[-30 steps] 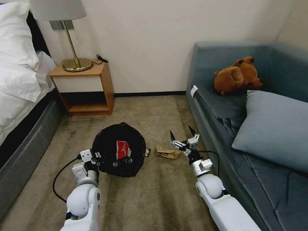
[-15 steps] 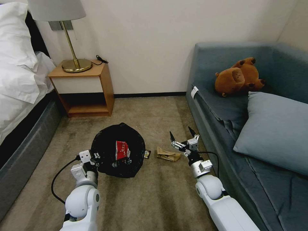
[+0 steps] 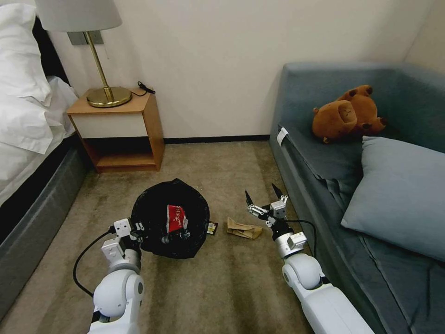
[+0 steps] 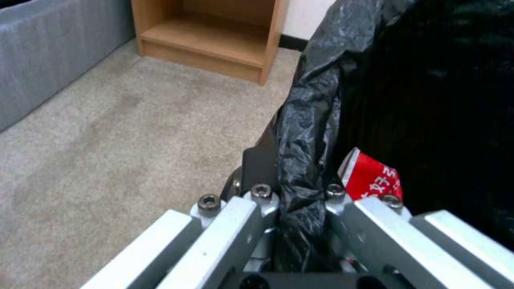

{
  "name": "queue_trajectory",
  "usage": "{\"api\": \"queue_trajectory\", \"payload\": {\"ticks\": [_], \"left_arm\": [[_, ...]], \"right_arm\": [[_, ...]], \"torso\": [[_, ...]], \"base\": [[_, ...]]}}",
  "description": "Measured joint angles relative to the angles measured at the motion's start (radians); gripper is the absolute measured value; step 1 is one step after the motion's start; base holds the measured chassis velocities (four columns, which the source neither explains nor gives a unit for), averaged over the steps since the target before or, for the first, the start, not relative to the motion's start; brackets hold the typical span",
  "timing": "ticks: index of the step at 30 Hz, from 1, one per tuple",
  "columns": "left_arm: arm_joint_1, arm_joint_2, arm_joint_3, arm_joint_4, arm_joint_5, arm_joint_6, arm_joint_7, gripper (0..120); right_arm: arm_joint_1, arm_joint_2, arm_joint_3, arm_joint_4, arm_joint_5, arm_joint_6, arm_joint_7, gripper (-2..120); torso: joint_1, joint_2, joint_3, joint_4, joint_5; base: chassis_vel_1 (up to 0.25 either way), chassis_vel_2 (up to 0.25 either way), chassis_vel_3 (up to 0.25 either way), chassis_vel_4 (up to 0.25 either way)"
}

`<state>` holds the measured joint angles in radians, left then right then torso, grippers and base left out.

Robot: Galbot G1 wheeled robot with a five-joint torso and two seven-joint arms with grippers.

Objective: Pick up the trash bin, then pick up the garbage on the floor and place it into the trash bin.

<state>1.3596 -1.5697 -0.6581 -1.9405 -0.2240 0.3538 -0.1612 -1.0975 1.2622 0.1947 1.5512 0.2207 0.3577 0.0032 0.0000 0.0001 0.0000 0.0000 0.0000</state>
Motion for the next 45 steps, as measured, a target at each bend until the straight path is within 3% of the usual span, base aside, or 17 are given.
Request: {"api": "queue_trajectory", "payload": {"ticks": [32,45], "left_arm": [[0.034,0.003,-0.003,-0.027,-0.002,-0.003,0.002,1],[0.05,0.0,0.006,-0.038,-0.002,-0.004,0.002,1]], "right_arm": [[-0.012,0.001,-0.001,0.007,-0.015,0.001,-0.003,100],[-0.036,-0.008,0.009,0.011,-0.011,0.089,-0.077,100]], "torso": [[0.0,0.0,0.0,0.0,0.0001],[0.0,0.0,0.0,0.0,0.0]], "base": [[-0.058,0.064,0.064,-0.061],[-0.029,0.031,0.036,-0.031]]}}
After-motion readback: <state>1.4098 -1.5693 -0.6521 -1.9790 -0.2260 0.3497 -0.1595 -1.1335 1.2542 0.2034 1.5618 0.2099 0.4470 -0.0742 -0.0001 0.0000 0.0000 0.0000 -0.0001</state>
